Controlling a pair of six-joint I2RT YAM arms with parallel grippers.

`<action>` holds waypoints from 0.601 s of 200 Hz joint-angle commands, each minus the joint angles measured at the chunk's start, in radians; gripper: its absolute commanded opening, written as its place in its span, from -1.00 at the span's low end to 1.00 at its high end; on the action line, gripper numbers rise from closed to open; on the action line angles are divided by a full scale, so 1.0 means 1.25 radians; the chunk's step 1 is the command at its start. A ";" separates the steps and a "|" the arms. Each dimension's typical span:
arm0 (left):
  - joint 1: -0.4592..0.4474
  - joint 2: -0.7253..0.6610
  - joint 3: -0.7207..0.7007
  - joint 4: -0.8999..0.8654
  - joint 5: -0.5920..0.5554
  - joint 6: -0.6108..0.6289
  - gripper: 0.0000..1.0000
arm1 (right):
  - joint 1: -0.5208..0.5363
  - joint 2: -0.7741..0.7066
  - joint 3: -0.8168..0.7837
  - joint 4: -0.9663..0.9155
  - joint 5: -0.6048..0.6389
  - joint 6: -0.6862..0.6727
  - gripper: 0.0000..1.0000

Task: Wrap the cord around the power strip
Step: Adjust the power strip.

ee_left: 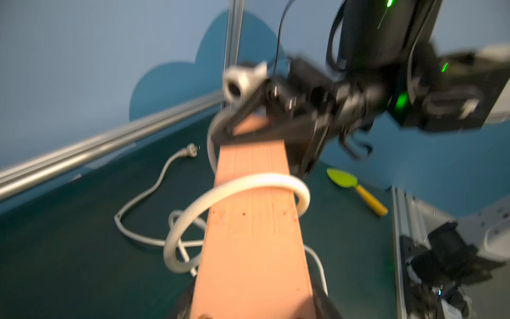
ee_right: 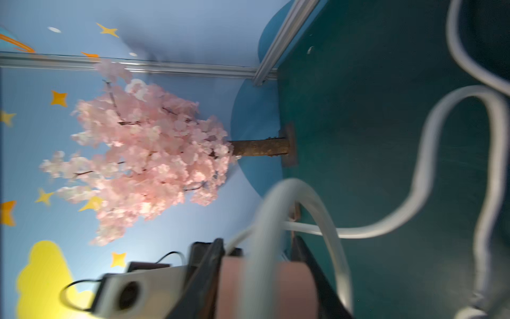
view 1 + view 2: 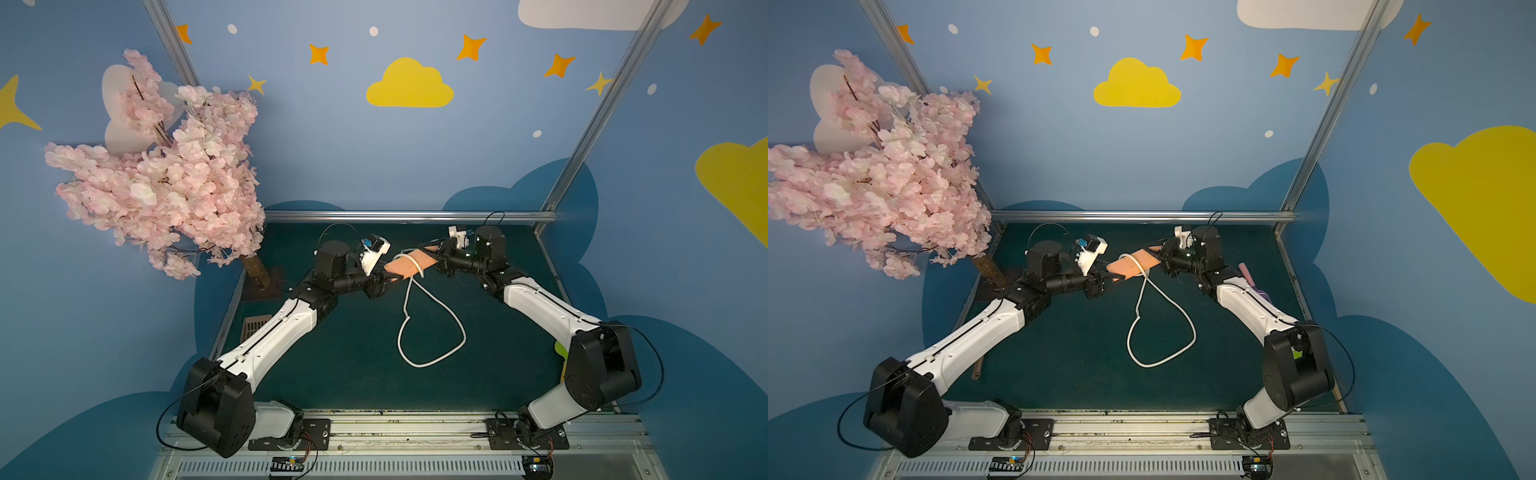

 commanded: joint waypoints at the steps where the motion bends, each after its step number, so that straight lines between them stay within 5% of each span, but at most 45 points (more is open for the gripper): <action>1: -0.002 0.003 0.114 -0.134 0.011 0.055 -0.53 | 0.001 -0.002 0.010 0.027 -0.041 -0.014 -0.71; 41: -0.001 0.115 0.308 -0.473 -0.007 0.115 -0.15 | -0.005 -0.005 0.002 0.019 -0.075 -0.026 -0.92; 120: -0.018 0.230 0.467 -0.583 -0.001 0.123 0.23 | 0.001 0.008 -0.001 0.060 -0.088 -0.008 -0.99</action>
